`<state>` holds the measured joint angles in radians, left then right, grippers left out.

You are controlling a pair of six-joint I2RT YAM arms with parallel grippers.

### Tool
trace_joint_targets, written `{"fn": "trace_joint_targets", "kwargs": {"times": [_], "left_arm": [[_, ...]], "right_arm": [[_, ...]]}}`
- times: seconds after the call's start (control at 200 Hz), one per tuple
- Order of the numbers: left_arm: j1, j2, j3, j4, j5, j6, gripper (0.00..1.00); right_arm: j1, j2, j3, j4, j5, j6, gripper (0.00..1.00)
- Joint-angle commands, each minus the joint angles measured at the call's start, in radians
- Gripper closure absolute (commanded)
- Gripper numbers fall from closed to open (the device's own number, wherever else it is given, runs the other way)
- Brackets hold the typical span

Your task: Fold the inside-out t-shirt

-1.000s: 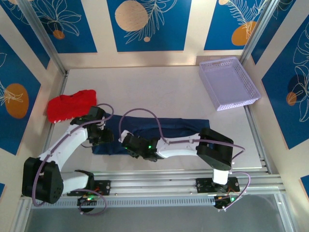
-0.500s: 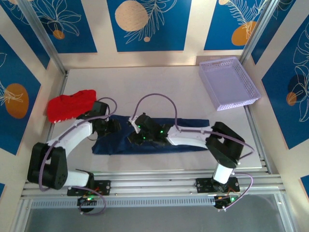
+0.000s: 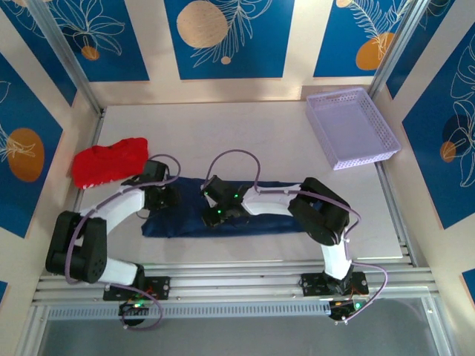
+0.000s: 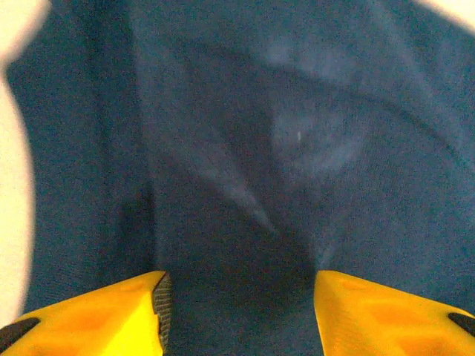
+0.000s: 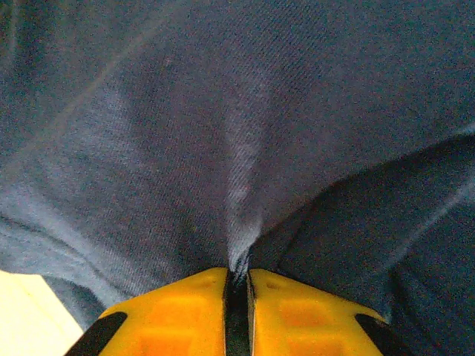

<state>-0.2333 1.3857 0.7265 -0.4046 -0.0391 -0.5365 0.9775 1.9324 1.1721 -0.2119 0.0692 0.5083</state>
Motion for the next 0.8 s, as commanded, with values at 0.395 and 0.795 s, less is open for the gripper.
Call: {"fn": "trace_joint_targets", "kwargs": {"times": [0.395, 0.795], "left_arm": [[0.189, -0.018, 0.020, -0.080, 0.068, 0.095, 0.00], [0.182, 0.130, 0.051, -0.063, 0.236, 0.152, 0.00]], "right_arm": [[-0.106, -0.265, -0.086, 0.026, -0.160, -0.049, 0.61], [-0.227, -0.316, -0.176, 0.082, -0.251, -0.054, 0.58]]}}
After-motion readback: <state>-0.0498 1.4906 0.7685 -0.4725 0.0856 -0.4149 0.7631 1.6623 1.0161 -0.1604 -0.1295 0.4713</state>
